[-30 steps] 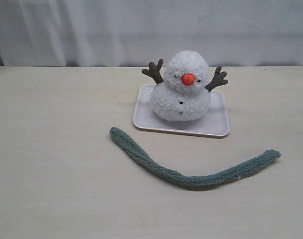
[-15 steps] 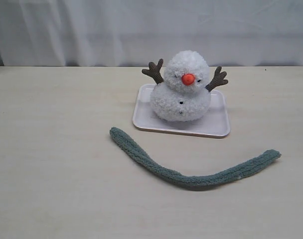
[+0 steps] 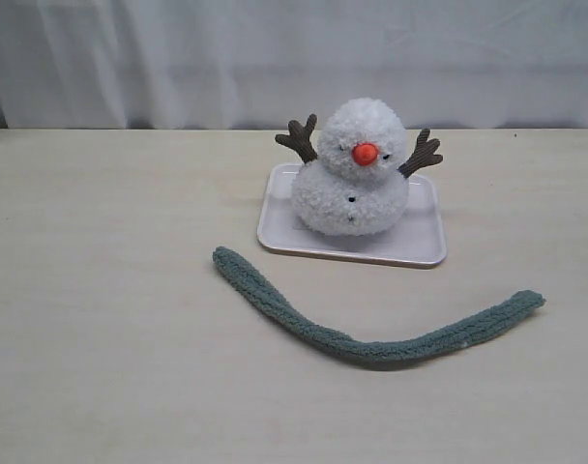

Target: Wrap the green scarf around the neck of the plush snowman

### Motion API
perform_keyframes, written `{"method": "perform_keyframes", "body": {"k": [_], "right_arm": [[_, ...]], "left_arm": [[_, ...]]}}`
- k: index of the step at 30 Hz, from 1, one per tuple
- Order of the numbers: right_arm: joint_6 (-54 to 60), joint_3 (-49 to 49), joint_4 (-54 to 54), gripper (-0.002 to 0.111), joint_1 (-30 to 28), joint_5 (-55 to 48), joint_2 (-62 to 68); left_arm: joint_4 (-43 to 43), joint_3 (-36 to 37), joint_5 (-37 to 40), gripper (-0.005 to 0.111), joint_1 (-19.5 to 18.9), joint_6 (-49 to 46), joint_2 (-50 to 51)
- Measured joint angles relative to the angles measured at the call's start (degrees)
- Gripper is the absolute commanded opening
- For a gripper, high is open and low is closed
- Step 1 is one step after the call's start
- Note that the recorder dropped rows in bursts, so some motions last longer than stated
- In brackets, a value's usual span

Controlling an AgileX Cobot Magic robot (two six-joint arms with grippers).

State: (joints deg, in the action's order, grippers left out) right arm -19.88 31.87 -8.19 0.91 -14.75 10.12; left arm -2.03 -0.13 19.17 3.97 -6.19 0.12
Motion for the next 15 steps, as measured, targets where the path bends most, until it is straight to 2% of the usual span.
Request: {"method": "perform_keyframes", "body": {"k": [2,4,8,11,15], "right_arm": [[4.69,3.70,1.62,0.006,0.00,-6.55,4.80],[10.64,6.22,4.61,0.012,0.00,-11.62,8.89],[25.77,10.59,17.37,0.034,0.00,-18.94,19.91],[37.24,11.65,26.30,0.053,0.00,-20.34,28.26],[47.02,11.79,30.35,0.071,0.00,-20.80,37.92]], "left_arm": [[0.00,0.00,0.00,0.000,0.00,0.00,0.00],[0.00,0.00,0.00,0.000,0.00,0.00,0.00],[0.00,0.00,0.00,0.000,0.00,0.00,0.00],[0.00,0.00,0.00,0.000,0.00,0.00,0.00],[0.00,0.00,0.00,0.000,0.00,0.00,0.00]]}}
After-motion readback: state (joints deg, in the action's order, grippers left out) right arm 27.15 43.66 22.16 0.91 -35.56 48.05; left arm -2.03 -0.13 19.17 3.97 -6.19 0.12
